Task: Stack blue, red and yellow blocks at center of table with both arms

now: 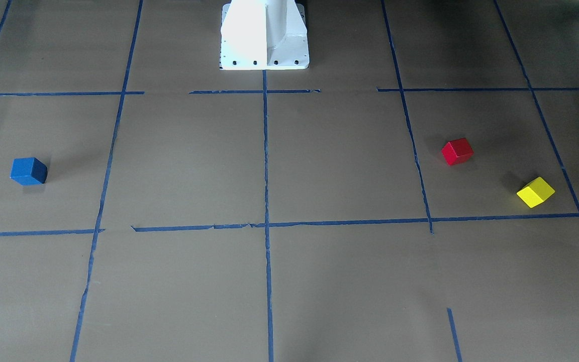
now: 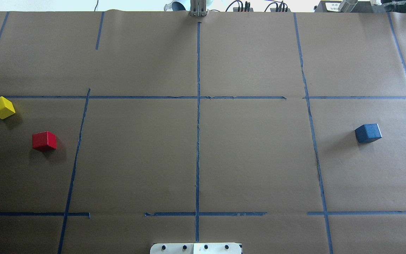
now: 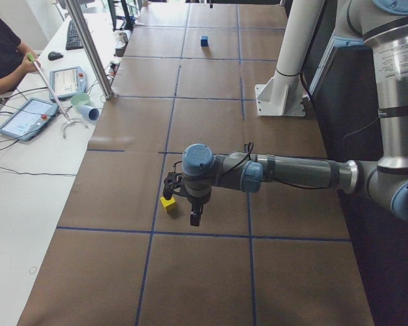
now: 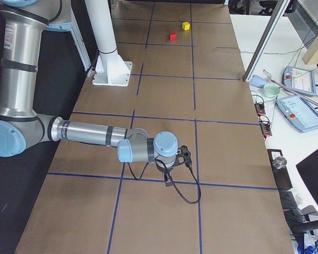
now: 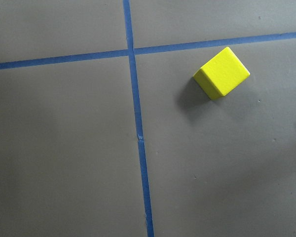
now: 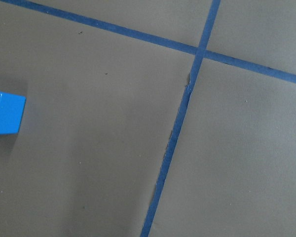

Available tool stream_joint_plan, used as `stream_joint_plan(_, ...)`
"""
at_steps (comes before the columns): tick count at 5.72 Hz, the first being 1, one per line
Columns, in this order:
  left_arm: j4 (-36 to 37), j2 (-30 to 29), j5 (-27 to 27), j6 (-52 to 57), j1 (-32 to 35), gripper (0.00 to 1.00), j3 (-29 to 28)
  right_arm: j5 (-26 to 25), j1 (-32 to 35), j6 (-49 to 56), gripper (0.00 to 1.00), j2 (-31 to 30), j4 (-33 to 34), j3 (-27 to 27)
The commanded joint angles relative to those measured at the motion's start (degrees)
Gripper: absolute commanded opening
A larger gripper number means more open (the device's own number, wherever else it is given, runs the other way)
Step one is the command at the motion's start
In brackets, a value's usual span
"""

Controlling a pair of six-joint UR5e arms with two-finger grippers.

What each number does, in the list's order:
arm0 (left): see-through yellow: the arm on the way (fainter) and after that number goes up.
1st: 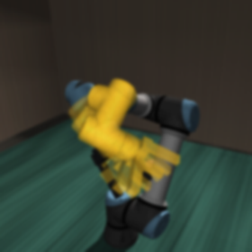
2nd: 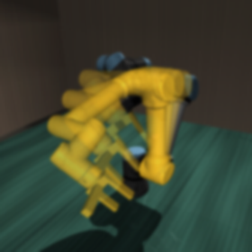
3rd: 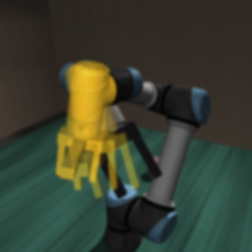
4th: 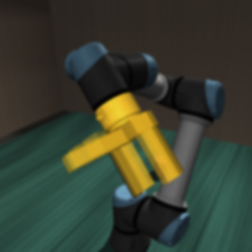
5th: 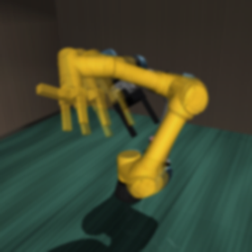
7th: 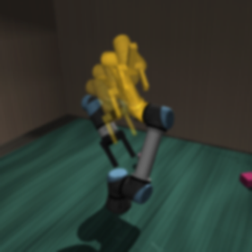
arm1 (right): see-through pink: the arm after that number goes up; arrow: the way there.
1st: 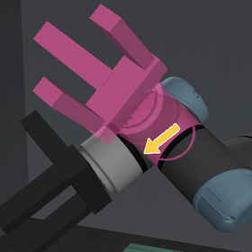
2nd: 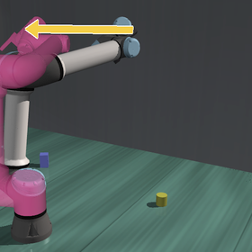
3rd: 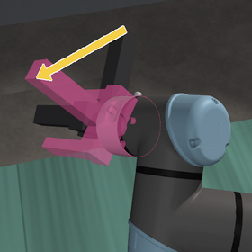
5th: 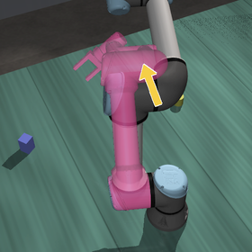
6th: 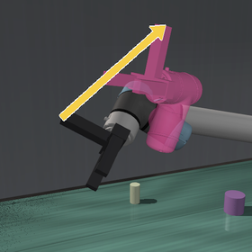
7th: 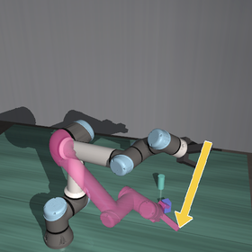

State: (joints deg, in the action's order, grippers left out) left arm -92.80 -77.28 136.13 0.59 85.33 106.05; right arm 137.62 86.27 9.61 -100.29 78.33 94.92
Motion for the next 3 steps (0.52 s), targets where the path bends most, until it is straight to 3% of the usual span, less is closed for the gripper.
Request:
stream_joint_plan(1,2.62,0.46,-0.51,4.33,0.36,1.0,0.81,-0.07,0.04,-0.64,1.0,1.41,-0.02,0.35)
stream_joint_plan(3,2.01,0.2,0.1,4.25,0.1,1.0,0.82,0.1,-0.39,-0.56,1.0,2.98,-0.02,0.01)
